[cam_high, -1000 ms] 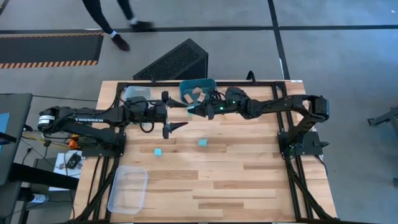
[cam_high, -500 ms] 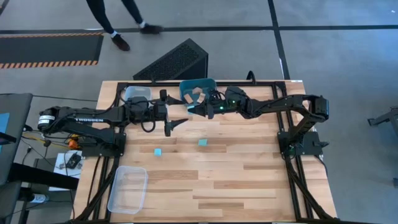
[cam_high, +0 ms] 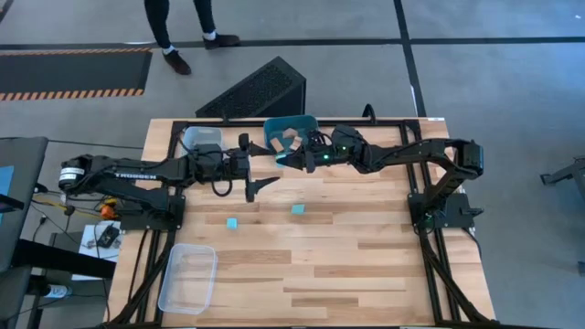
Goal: Sort & place blocks by color
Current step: Put the right light blue block into the transparent bin
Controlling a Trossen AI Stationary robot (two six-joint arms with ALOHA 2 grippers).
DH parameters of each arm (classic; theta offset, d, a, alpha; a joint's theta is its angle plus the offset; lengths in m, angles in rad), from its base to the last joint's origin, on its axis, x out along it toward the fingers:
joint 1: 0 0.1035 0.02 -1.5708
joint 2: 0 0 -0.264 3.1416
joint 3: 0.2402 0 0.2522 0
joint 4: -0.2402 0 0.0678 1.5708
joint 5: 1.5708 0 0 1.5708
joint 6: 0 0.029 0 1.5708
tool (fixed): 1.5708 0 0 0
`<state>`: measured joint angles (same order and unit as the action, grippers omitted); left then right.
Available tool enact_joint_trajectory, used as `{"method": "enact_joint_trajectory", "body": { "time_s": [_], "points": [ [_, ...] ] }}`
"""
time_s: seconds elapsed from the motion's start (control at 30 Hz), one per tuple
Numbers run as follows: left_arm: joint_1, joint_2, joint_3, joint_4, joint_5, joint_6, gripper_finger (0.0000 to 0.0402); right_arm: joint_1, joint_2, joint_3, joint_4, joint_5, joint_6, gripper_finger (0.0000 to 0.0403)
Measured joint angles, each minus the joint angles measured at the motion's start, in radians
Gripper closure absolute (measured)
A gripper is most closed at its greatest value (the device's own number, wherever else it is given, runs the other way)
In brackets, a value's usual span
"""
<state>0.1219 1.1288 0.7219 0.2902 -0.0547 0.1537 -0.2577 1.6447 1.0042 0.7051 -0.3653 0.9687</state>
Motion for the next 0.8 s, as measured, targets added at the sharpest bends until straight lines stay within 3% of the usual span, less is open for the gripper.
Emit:
{"method": "enact_joint_trajectory", "body": {
  "time_s": [0.13,0.37,0.6,0.8],
  "points": [
    [0.000,0.048,0.000,0.064,-0.062,0.049,0.0054,0.000,0.000,0.000,0.007,0.000,0.004,0.0330],
    [0.000,0.085,0.000,0.154,-0.066,0.146,0.0063,0.000,0.000,0.000,0.007,0.000,0.019,0.0330],
    [0.009,0.085,0.000,0.149,-0.071,0.187,0.0114,0.000,0.000,0.000,0.009,0.000,0.027,0.0327],
    [0.022,0.158,0.000,0.217,-0.019,0.189,0.0161,0.000,0.000,0.000,0.015,0.000,0.029,0.0327]
  ]
}}
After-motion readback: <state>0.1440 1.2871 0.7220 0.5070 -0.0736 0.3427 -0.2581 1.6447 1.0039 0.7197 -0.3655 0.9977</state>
